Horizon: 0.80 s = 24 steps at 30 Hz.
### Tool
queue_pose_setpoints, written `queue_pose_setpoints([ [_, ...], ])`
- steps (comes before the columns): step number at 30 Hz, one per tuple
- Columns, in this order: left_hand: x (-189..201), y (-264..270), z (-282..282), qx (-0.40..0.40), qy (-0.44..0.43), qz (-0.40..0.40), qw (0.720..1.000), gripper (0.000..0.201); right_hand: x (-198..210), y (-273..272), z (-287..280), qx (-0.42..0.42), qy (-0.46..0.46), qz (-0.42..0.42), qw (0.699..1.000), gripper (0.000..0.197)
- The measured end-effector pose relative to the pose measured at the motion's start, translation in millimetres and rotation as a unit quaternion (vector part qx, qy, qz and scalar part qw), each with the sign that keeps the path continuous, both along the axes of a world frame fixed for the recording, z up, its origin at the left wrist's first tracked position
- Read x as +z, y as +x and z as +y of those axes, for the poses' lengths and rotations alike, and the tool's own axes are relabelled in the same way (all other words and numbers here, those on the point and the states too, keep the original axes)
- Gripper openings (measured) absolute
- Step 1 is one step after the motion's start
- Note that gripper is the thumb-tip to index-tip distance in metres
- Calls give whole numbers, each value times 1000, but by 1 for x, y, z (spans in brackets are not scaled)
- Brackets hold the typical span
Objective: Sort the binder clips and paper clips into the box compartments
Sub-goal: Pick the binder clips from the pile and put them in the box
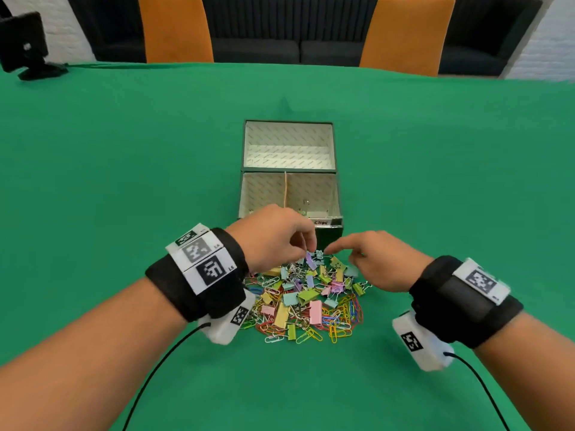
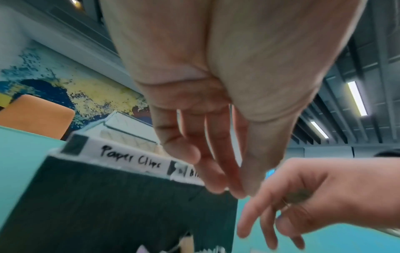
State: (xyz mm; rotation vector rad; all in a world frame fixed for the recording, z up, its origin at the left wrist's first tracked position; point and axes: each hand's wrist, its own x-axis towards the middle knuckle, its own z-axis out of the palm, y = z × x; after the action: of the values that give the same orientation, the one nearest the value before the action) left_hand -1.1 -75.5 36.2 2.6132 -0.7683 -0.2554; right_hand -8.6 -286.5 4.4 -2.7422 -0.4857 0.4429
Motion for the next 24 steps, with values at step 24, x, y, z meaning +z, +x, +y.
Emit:
queue_pose_setpoints([
  [24,-46,-28,13,-9,82,28,996,19,9,-10,-11,51,139,-112,983,48],
])
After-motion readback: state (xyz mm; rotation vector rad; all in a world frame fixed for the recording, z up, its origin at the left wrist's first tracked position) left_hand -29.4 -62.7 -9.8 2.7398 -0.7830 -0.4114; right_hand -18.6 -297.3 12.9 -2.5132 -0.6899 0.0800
